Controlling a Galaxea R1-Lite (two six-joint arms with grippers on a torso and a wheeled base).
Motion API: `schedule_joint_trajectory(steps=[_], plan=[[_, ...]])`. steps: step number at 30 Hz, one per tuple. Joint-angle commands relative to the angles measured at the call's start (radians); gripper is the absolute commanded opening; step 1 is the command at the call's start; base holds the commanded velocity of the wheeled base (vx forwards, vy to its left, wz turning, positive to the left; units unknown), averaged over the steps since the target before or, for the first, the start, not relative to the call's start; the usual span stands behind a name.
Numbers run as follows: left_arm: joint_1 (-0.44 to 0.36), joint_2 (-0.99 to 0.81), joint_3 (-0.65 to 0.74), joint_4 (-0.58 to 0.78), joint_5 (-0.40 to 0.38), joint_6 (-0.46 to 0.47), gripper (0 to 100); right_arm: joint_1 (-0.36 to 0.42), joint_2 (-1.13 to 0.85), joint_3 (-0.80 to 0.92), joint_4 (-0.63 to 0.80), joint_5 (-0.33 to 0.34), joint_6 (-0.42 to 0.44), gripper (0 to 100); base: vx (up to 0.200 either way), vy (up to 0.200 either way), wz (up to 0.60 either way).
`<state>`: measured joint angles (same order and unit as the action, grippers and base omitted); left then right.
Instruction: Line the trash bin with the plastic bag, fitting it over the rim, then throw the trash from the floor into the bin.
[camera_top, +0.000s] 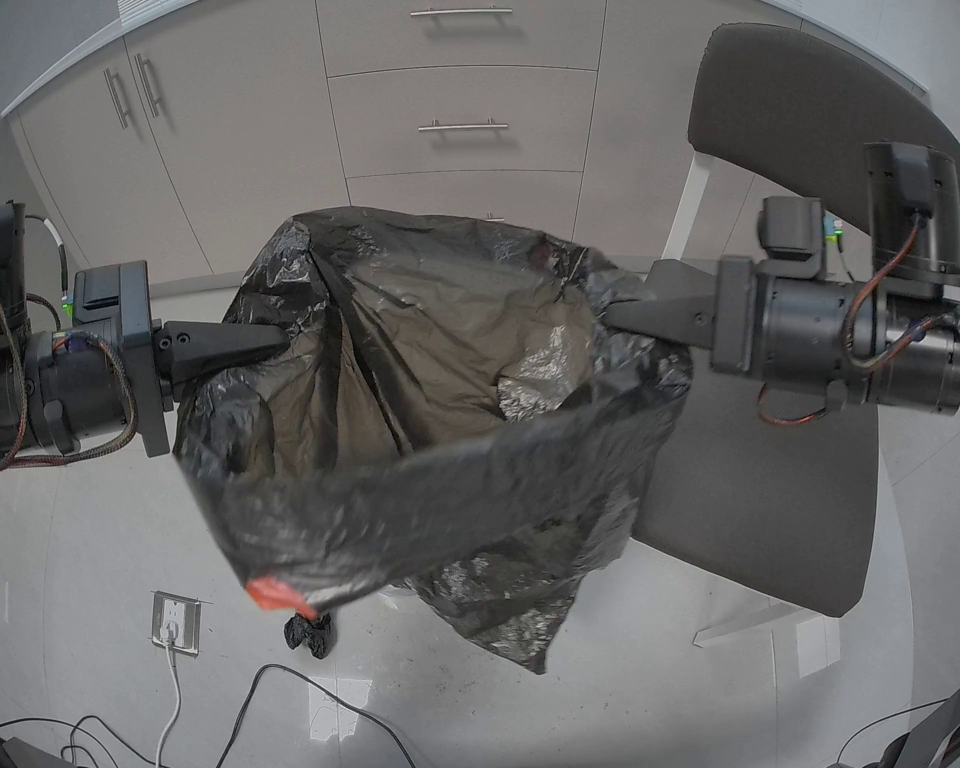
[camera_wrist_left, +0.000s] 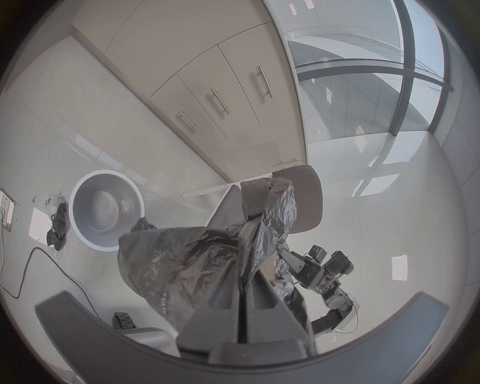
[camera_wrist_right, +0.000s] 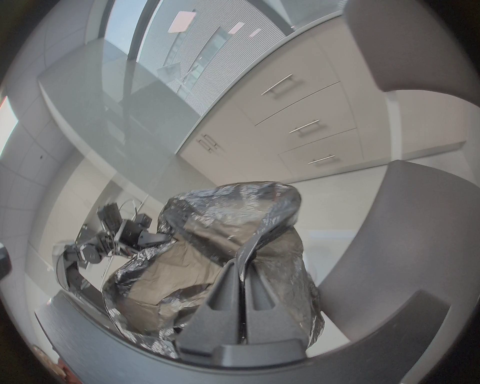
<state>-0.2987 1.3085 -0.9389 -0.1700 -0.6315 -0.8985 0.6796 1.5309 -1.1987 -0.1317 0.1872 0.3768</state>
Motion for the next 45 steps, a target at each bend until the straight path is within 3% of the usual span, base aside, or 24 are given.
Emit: schedule_joint_trajectory(steps=[1,6,14,15,18,23,45], plan=[[0.049,-0.022,0.04,-0.005,0.003,0.009,0,0.153,0.112,-0.019,-0.042,-0.071,-0.036,0,0.0,0.0,0.0],[0.09,-0.017,0.037,-0.006,0.003,0.023,0,0.199,0.19,-0.035,-0.187,-0.209,-0.035,0,0.0,0.0,0.0],[0.17,0.012,0.032,-0.036,-0.008,0.027,0,0.215,0.276,-0.157,-0.22,-0.253,0.002,0,0.0,0.0,0.0],[0.211,0.029,0.035,-0.075,-0.037,0.023,0,0.215,0.302,-0.2,-0.217,-0.262,0.024,0,0.0,0.0,0.0],[0.271,0.06,0.042,-0.125,-0.088,0.009,0,0.215,0.33,-0.234,-0.218,-0.264,0.025,0,0.0,0.0,0.0],[0.306,0.107,0.042,-0.154,-0.094,0.0,0,0.215,0.367,-0.285,-0.217,-0.264,0.025,0,0.0,0.0,0.0],[0.313,0.25,0.069,-0.319,-0.094,-0.002,0,0.218,0.542,-0.453,-0.218,-0.264,0.031,0,0.0,0.0,0.0]])
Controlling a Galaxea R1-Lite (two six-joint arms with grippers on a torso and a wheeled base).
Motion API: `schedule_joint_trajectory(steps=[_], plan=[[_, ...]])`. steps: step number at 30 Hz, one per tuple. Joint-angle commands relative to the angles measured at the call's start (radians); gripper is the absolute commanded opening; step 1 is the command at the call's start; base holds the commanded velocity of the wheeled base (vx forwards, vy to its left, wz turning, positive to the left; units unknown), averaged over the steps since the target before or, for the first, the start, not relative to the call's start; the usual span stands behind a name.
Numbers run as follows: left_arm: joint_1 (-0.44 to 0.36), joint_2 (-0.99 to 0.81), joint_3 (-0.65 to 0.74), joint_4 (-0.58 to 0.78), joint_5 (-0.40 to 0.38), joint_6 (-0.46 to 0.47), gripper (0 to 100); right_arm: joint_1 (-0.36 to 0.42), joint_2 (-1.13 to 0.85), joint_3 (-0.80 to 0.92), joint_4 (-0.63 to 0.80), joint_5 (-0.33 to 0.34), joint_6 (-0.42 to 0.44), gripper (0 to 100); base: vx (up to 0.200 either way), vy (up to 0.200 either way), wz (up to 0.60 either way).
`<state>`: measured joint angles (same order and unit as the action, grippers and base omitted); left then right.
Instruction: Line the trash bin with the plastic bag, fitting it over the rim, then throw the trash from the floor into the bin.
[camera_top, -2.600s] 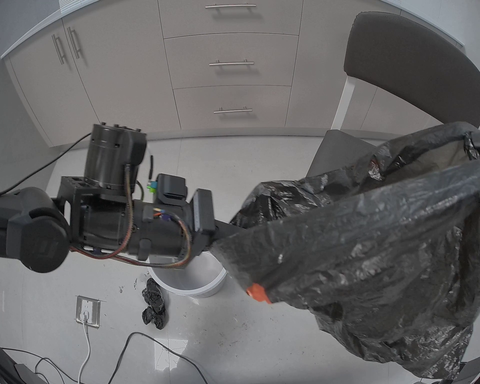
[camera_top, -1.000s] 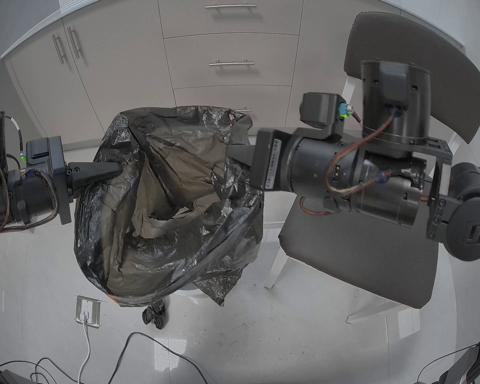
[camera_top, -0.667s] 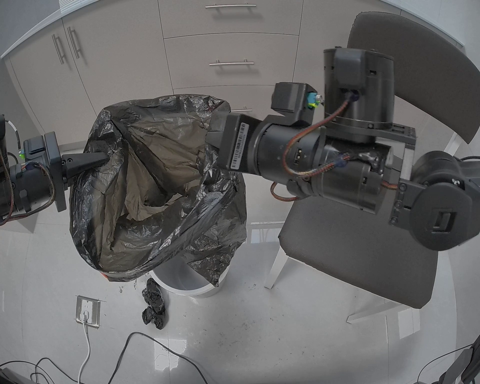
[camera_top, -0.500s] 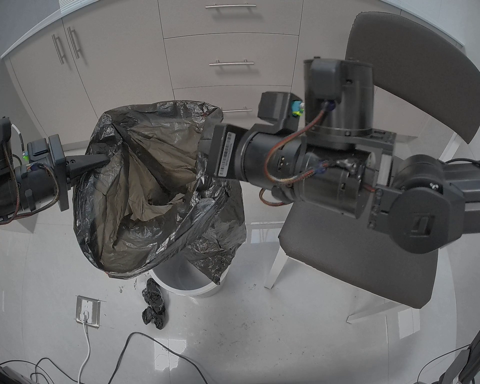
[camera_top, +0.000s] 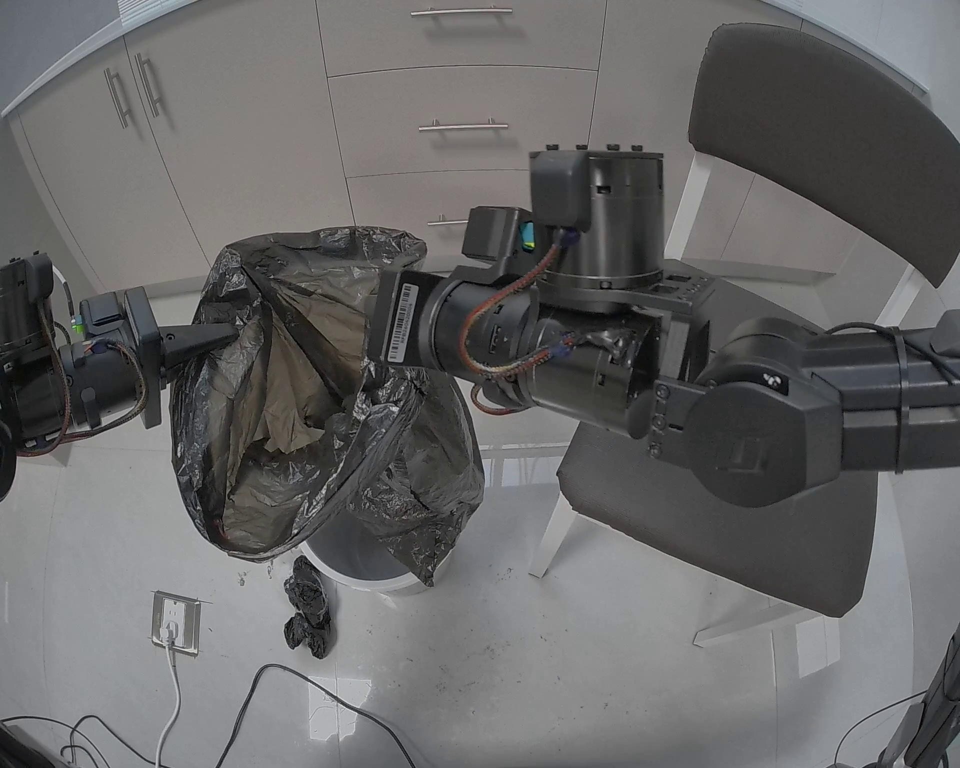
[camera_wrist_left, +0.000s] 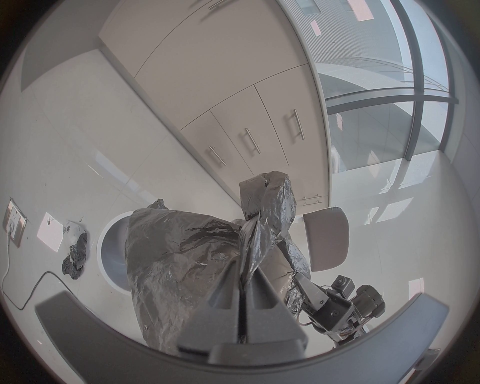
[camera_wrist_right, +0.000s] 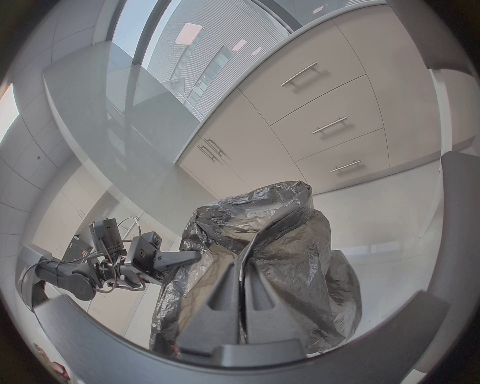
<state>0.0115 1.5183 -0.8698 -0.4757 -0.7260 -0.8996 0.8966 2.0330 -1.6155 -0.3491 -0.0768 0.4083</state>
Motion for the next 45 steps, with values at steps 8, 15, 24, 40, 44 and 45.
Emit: schedule_joint_trajectory(steps=[8,15,24,40,44,45], plan=[[-0.002,0.06,-0.006,-0.063,0.003,-0.004,0,0.002,0.055,-0.049,-0.002,0.0,0.001,0,0.0,0.0,0.0],[-0.002,0.016,0.002,-0.063,0.007,-0.025,0,0.053,0.047,-0.04,-0.002,-0.015,0.001,0,0.0,0.0,0.0],[0.002,-0.041,0.0,-0.061,0.007,-0.025,0,0.085,0.052,-0.014,-0.011,-0.023,0.012,0,0.0,0.0,0.0],[0.002,-0.003,0.08,-0.063,0.002,-0.018,0,0.088,0.049,0.059,-0.013,-0.028,0.018,0,0.0,0.0,0.0],[-0.005,0.069,0.135,-0.123,0.003,-0.016,0,0.081,0.01,0.217,-0.073,-0.029,0.043,0,0.0,0.0,0.0],[-0.007,0.08,0.147,-0.141,0.003,-0.018,0,0.079,0.007,0.24,-0.105,-0.029,0.044,0,0.0,0.0,0.0]])
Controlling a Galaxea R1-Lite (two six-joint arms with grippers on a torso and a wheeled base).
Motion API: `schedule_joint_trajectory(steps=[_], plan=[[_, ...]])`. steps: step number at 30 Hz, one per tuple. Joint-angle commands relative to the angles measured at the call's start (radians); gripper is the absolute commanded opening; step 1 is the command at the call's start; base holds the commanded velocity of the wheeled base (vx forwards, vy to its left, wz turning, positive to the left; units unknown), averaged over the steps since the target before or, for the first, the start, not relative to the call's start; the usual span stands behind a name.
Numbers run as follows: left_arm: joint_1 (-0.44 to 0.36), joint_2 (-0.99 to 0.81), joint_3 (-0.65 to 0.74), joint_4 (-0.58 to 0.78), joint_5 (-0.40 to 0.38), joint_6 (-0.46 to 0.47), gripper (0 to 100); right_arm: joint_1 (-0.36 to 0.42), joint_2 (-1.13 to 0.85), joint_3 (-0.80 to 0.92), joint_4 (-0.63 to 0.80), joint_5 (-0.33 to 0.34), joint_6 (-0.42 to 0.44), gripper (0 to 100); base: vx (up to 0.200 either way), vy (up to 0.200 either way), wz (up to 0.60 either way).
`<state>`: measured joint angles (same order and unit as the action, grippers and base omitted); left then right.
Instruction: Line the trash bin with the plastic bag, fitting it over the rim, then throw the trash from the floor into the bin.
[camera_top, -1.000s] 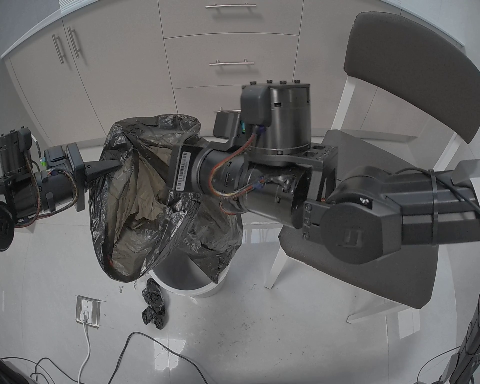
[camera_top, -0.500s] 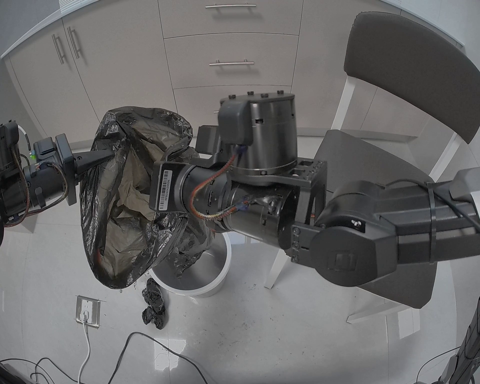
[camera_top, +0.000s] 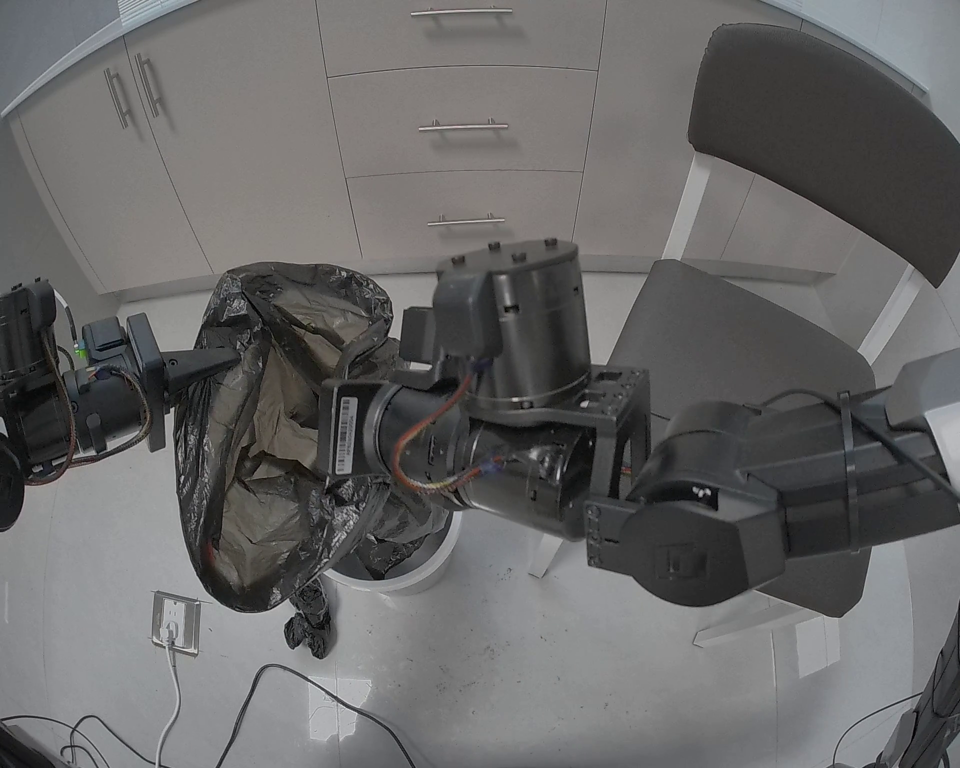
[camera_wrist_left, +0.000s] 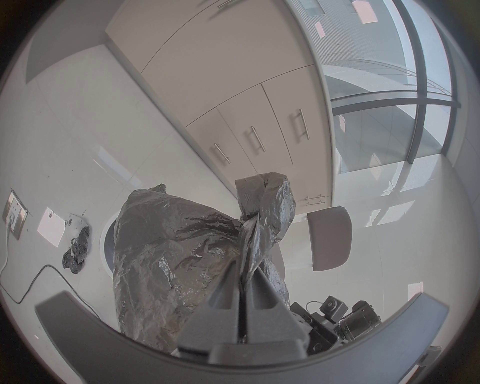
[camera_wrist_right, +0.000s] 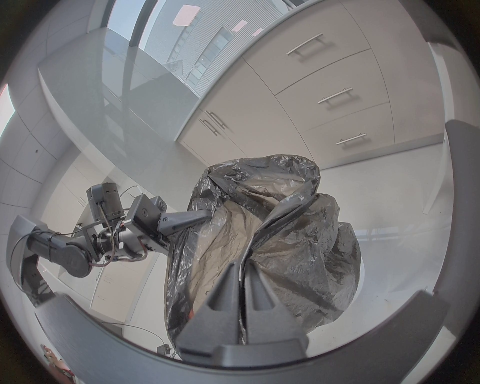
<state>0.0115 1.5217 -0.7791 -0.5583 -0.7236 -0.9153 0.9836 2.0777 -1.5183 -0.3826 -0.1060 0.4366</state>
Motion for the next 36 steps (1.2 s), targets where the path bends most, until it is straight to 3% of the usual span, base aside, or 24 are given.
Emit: schedule_joint_trajectory(steps=[1,16,24,29,36], plan=[[-0.008,0.084,0.067,-0.078,0.001,-0.004,0,-0.011,-0.036,0.164,-0.104,0.0,0.014,0,0.0,0.0,0.0],[-0.038,0.232,0.084,-0.141,0.004,0.003,0,-0.052,0.012,0.185,-0.174,0.003,0.014,0,0.0,0.0,0.0],[-0.031,0.354,0.1,-0.299,0.013,0.004,0,-0.059,0.081,0.142,-0.223,-0.003,0.01,0,0.0,0.0,0.0],[-0.025,0.416,0.12,-0.414,0.067,0.007,0,-0.052,0.137,0.095,-0.223,-0.006,0.008,0,0.0,0.0,0.0],[-0.001,0.426,0.115,-0.459,0.082,0.024,0,-0.059,0.216,0.024,-0.225,-0.09,0.007,0,0.0,0.0,0.0]])
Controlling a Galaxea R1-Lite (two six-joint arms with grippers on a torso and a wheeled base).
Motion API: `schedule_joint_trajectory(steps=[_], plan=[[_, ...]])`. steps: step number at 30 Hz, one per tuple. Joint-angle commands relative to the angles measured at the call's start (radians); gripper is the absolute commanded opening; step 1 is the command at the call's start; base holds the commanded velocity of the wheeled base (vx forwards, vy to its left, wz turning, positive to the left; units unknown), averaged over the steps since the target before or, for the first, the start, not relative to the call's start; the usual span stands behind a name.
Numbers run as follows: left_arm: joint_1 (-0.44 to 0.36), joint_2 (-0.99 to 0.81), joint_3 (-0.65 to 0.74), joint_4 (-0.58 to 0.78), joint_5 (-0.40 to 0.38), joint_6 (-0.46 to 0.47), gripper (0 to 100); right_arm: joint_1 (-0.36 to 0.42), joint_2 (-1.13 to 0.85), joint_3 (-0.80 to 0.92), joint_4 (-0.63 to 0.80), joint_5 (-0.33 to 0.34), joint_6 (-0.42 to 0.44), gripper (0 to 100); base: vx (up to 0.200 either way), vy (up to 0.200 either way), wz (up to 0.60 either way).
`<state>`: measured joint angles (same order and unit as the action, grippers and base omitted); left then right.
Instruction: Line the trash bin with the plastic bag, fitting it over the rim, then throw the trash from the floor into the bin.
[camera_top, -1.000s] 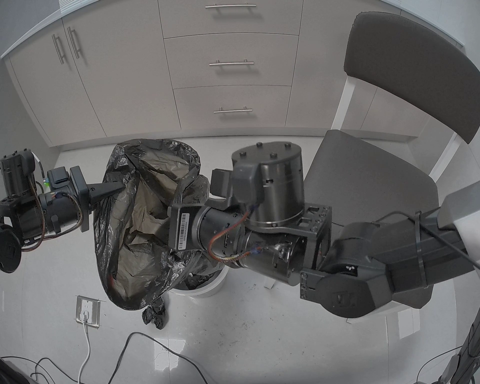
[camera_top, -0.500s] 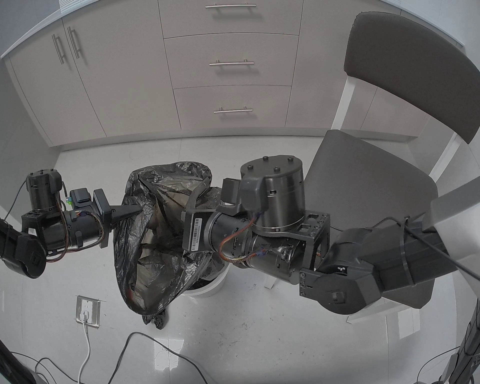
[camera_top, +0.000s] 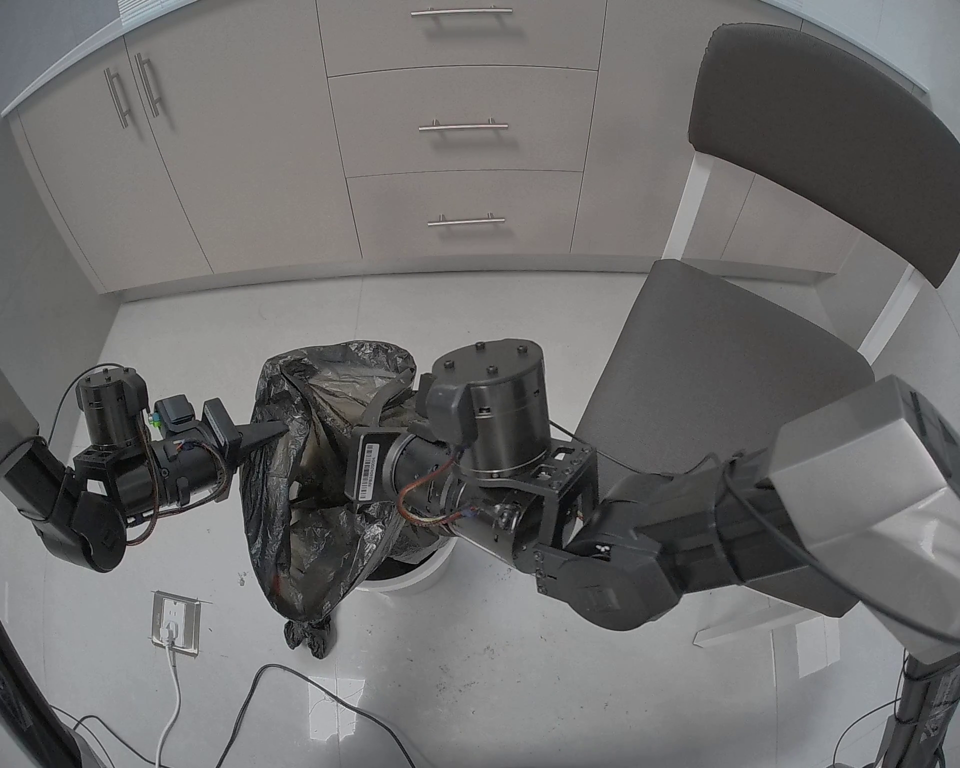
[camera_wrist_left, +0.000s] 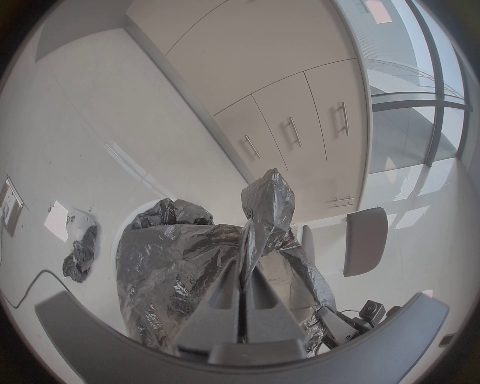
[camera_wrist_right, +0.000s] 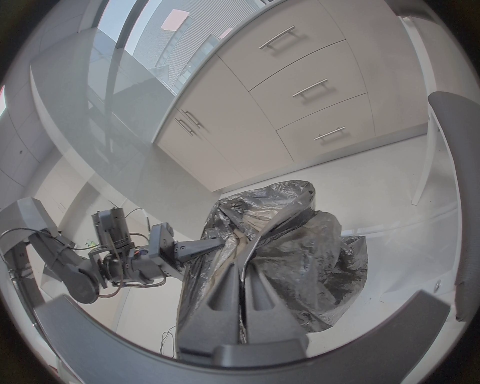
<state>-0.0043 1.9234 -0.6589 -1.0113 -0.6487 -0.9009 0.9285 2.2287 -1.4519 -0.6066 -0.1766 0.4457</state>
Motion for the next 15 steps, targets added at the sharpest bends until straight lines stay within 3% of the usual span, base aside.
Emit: schedule_joint_trajectory(steps=[1,5,6,7,15], plan=[[0.021,0.026,-0.008,-0.006,0.015,0.02,0,-0.005,0.072,-0.054,0.001,-0.021,-0.002,0,0.0,0.0,0.0],[0.027,0.029,-0.01,-0.006,0.023,0.037,0,-0.005,0.078,-0.064,0.001,-0.021,-0.004,0,0.0,0.0,0.0],[0.044,0.054,-0.01,-0.006,0.055,0.129,0,-0.008,0.1,-0.087,0.004,-0.024,-0.009,0,0.0,0.0,0.0],[0.047,0.06,-0.008,-0.004,0.063,0.157,0,-0.008,0.108,-0.096,0.005,-0.03,-0.009,0,0.0,0.0,0.0],[0.066,0.187,-0.057,-0.01,0.112,0.29,0,-0.039,0.166,-0.163,0.024,-0.067,-0.05,0,0.0,0.0,0.0]])
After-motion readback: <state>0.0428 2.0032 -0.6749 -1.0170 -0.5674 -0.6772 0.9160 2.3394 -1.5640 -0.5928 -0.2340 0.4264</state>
